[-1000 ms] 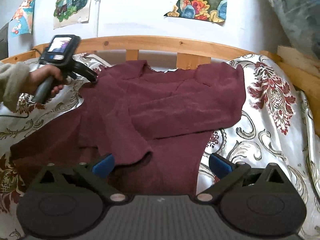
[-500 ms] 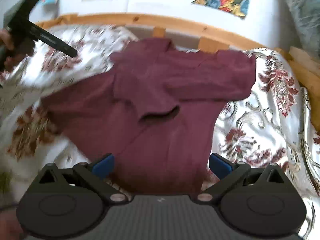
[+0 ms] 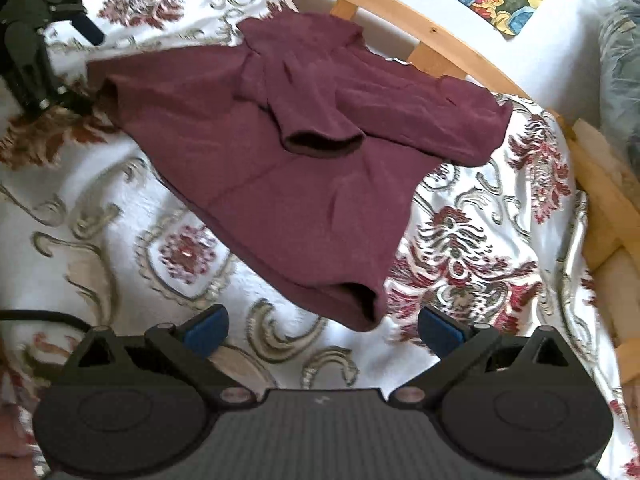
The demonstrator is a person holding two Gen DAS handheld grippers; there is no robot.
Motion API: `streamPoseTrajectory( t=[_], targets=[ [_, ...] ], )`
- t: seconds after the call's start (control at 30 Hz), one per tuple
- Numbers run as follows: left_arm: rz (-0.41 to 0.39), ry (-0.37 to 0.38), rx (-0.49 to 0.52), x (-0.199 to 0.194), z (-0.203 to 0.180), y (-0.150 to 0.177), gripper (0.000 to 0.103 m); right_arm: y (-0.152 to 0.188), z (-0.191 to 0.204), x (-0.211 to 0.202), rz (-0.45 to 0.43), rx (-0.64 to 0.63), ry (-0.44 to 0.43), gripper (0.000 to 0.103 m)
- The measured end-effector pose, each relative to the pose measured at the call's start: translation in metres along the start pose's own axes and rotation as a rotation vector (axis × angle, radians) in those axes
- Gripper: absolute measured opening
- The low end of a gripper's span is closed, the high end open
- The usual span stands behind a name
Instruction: Fold small clothes
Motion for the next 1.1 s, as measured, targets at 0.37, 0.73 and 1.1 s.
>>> streamPoseTrajectory(
  t=[0.37, 0.73, 1.1],
  targets=[
    [-0.129, -0.17, 0.181, 0.007, -0.005, -0.006, 0.103, -0.008, -0.01, 0.015, -0.024, -0.065, 0.072, 0.103],
    [-0.157, -0.29, 0.276, 0.004, 0.001, -0.003, 0.07, -0.011, -0.007, 0.009, -0.086, -0.165, 0.193, 0.103],
    [-0.164, -0.262, 0.236, 0.003, 0.005, -0.006, 0.007, -0.014, 0.014, 0.016, -0.101, -0.358, 0.155, 0.058]
  ],
)
Point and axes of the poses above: each gripper's, at about its wrist camera, not at the fingertips, and x roughly the way its jaws point, z to its left, y to its underside, the point moved 8 cm from there along x, roughly the way its jaws point, and after that the axes turned 4 degrees about -y, right-handed, at the moved point
